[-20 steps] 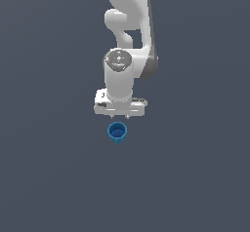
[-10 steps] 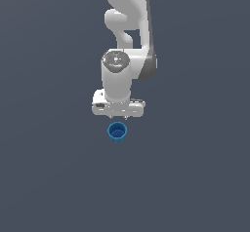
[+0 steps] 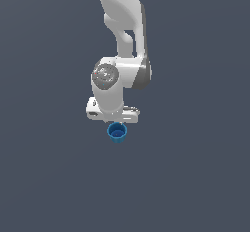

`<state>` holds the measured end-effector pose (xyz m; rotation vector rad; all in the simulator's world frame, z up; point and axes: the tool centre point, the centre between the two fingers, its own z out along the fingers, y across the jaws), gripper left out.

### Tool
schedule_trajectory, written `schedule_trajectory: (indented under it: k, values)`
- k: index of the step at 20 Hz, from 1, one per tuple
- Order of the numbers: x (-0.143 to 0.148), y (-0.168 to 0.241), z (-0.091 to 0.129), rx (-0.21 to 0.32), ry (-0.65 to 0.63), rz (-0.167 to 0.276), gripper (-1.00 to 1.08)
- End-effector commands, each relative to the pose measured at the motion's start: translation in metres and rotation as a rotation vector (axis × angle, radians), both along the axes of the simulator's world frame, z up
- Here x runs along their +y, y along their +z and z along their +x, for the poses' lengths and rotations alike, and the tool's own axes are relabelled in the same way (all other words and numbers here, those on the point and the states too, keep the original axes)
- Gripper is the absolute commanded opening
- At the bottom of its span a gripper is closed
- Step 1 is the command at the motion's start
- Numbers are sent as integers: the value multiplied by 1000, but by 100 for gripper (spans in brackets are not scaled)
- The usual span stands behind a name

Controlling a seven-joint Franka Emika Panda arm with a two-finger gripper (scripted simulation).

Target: Pick up the object and move it to a goal position.

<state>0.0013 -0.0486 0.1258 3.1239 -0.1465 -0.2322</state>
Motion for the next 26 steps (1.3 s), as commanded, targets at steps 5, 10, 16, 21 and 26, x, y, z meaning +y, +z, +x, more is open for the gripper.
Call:
schedule_trajectory:
  k: [5, 10, 16, 21, 26]
  values:
    - [-17, -15, 6, 79, -47, 21, 28]
    - [-24, -23, 8, 116, -68, 32, 28]
    - [-27, -25, 9, 131, -77, 37, 28]
    - [-27, -31, 7, 129, -76, 36, 28]
    - [-26, -49, 2, 131, -77, 37, 28]
